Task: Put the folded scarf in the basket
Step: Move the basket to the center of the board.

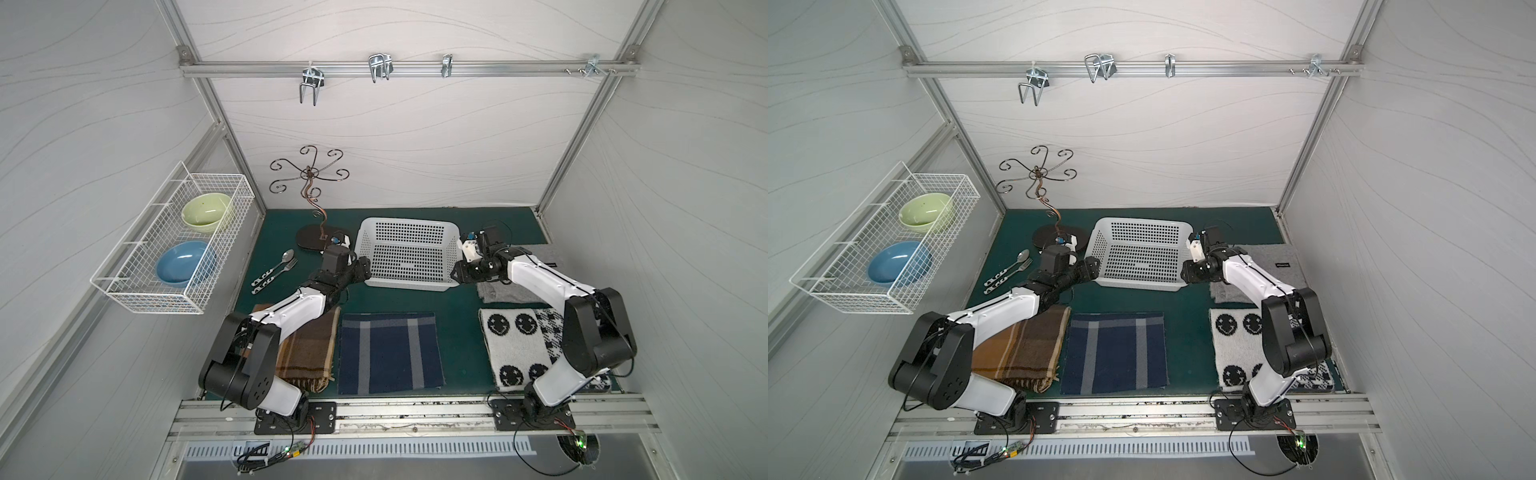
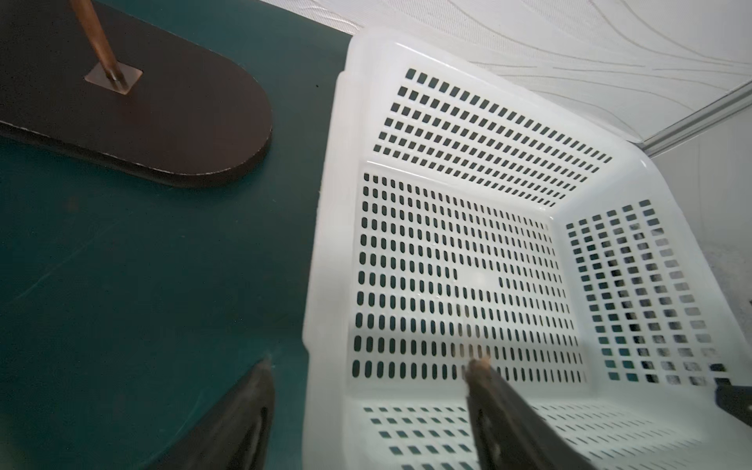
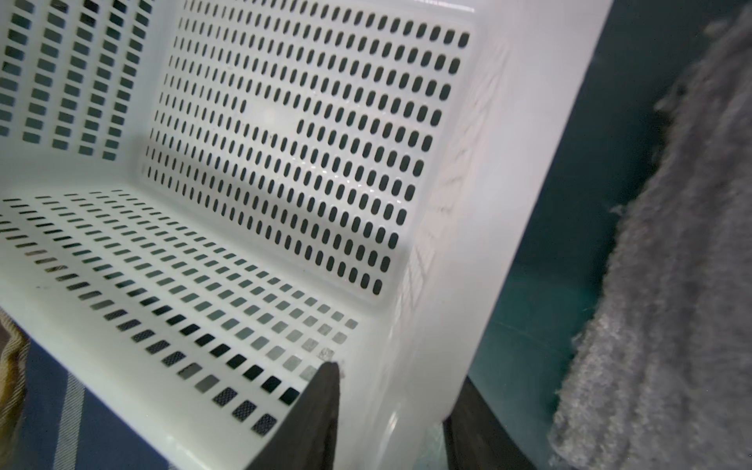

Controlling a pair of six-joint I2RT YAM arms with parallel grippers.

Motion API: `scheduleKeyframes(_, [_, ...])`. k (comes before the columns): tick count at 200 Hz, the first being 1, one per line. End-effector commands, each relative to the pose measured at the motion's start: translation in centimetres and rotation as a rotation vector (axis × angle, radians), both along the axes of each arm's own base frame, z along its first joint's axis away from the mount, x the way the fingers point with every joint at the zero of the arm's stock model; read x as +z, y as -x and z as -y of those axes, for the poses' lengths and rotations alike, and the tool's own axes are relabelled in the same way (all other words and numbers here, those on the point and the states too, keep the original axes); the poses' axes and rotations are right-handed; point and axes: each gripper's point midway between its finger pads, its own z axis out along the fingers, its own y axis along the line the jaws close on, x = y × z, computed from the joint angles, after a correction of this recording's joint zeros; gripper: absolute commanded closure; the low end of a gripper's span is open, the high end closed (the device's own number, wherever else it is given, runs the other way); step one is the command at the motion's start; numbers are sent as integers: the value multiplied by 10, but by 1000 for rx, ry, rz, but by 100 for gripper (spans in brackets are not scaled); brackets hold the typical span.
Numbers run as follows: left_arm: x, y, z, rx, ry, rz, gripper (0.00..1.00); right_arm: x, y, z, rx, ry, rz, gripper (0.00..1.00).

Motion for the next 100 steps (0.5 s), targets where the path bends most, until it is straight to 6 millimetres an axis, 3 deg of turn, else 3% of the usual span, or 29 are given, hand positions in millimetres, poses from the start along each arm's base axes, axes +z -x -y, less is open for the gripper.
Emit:
scheduleKeyframes(1, [11, 5, 5, -30, 9, 13, 31, 2, 2, 0, -24, -20, -3, 51])
scheduleKeyframes(41, [12, 15, 6, -45, 28, 12, 45, 12, 1, -1, -44, -43, 28, 46])
scheduleKeyframes(100, [-3, 23, 0, -42, -37, -54, 51, 12, 0, -2, -55, -72, 22, 45])
